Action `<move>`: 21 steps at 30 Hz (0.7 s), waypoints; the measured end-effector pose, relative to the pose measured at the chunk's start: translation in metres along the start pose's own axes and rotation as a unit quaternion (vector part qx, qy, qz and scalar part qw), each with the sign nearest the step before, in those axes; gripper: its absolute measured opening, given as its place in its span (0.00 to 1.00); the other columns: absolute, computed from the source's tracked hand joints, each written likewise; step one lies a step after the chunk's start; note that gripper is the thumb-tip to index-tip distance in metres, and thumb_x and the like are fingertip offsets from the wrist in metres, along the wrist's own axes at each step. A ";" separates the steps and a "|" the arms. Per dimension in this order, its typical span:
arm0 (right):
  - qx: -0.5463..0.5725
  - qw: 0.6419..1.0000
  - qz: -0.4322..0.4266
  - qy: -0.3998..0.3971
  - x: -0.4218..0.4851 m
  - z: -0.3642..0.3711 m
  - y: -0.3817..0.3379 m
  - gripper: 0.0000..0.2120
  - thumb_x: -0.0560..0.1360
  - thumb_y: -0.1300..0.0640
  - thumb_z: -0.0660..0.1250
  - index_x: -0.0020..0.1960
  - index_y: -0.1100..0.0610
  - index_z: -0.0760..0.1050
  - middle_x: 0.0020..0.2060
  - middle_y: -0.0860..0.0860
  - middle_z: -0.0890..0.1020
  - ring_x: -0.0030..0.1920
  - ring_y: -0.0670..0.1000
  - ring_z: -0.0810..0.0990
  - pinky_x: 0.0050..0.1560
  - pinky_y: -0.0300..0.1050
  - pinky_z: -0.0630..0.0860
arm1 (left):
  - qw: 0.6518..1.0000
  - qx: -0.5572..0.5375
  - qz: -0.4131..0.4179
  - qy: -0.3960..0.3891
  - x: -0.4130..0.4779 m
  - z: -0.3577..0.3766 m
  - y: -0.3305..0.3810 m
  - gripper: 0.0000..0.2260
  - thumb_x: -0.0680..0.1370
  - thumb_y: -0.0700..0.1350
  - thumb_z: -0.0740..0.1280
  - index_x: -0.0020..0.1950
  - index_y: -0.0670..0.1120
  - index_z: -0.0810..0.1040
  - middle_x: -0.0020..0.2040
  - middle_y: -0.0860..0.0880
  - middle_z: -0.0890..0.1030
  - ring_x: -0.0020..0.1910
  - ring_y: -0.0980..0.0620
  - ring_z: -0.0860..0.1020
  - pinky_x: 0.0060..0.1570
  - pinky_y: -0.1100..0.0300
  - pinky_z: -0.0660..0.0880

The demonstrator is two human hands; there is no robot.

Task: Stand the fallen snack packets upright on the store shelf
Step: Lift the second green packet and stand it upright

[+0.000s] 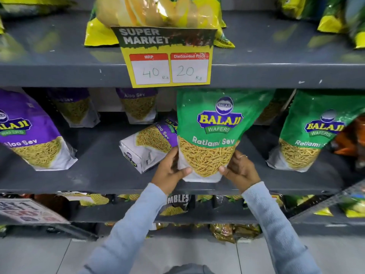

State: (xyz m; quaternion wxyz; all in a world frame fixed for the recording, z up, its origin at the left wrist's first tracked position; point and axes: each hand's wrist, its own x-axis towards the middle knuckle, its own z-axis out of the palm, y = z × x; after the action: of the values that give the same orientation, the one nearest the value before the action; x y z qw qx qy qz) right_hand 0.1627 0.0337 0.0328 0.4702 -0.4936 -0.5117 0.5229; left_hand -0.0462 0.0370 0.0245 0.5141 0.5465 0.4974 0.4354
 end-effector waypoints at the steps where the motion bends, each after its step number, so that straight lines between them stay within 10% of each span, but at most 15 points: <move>1: -0.003 1.000 0.004 0.017 0.005 -0.001 0.002 0.25 0.70 0.78 0.63 0.63 0.60 0.66 0.57 0.57 0.76 0.56 0.53 0.76 0.61 0.44 0.74 | 1.000 0.002 -0.003 0.007 0.008 0.005 -0.005 0.30 0.72 0.31 0.69 0.71 0.40 0.62 0.70 0.39 0.71 0.69 0.42 0.69 0.71 0.47 0.65; 6: -0.019 0.995 0.037 0.088 0.031 -0.002 0.021 0.29 0.69 0.81 0.61 0.68 0.67 0.62 0.63 0.65 0.74 0.63 0.60 0.73 0.70 0.60 0.66 | 1.000 0.011 0.018 0.009 0.042 0.026 -0.028 0.25 0.72 0.28 0.66 0.62 0.52 0.69 0.60 0.54 0.75 0.62 0.51 0.72 0.61 0.63 0.69; 9: -0.034 0.992 0.057 0.108 0.039 -0.005 0.031 0.29 0.69 0.81 0.61 0.68 0.68 0.62 0.64 0.67 0.73 0.66 0.64 0.71 0.70 0.60 0.66 | 1.000 0.026 -0.001 0.010 0.055 0.032 -0.041 0.25 0.72 0.28 0.65 0.67 0.43 0.67 0.67 0.45 0.74 0.66 0.46 0.71 0.67 0.53 0.68; 21: -0.019 0.985 0.088 0.150 0.028 -0.002 0.054 0.29 0.72 0.69 0.67 0.71 0.64 0.61 0.68 0.62 0.71 0.68 0.58 0.71 0.71 0.55 0.66 | 0.999 0.029 0.013 0.015 0.049 0.030 -0.052 0.27 0.76 0.31 0.63 0.73 0.41 0.60 0.70 0.43 0.69 0.69 0.46 0.69 0.64 0.65 0.69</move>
State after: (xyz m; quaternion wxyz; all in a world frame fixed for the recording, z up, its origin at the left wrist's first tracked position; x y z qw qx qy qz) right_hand 0.1634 0.0598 -0.0222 0.4844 -0.6185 -0.4000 0.4721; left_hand -0.0151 0.0807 -0.0320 0.4848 0.5612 0.5100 0.4359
